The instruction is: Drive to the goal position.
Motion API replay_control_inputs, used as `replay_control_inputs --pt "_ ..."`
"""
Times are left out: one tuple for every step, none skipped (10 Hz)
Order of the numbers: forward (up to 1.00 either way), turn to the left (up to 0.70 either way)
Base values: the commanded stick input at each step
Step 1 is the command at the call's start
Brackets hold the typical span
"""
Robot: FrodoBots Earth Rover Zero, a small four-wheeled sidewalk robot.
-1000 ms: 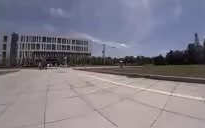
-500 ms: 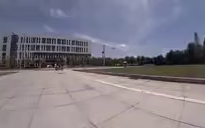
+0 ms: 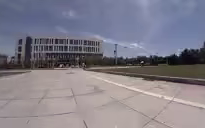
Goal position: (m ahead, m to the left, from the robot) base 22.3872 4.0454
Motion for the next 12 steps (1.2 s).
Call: replay_control_inputs --pt "0.70 0.00" --pt "0.70 0.00" --pt "0.70 0.00" --pt "0.70 0.00" --pt "0.70 0.00" --pt "0.70 0.00" --pt "0.70 0.00" --pt "0.70 0.00" --pt "0.70 0.00" --pt "0.70 0.00" --pt "0.70 0.00" --pt "0.70 0.00"
